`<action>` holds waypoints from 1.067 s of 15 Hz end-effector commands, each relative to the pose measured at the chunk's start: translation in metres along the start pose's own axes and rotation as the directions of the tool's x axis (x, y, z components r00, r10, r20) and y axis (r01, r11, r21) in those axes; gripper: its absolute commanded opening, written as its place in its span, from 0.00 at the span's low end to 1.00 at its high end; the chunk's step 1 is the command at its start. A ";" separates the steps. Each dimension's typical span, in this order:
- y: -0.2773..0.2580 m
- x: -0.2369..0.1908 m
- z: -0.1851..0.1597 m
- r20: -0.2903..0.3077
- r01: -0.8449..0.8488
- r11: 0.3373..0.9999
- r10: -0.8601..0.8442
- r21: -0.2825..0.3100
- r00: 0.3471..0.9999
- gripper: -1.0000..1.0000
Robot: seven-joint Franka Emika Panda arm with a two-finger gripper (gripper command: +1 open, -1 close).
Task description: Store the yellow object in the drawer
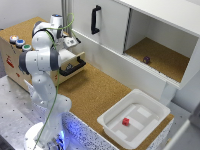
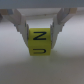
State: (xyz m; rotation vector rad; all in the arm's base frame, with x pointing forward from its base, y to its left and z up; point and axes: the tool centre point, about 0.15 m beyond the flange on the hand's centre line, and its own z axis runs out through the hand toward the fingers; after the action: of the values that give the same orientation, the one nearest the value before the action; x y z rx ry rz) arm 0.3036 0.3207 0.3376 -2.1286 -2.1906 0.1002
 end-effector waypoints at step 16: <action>-0.059 0.070 -0.166 0.012 0.061 0.977 -0.060 -0.202 0.998 1.00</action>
State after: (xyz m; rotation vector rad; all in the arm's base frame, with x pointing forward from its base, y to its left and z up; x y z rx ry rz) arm 0.2956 0.3511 0.4227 -2.1707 -2.2025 -0.1479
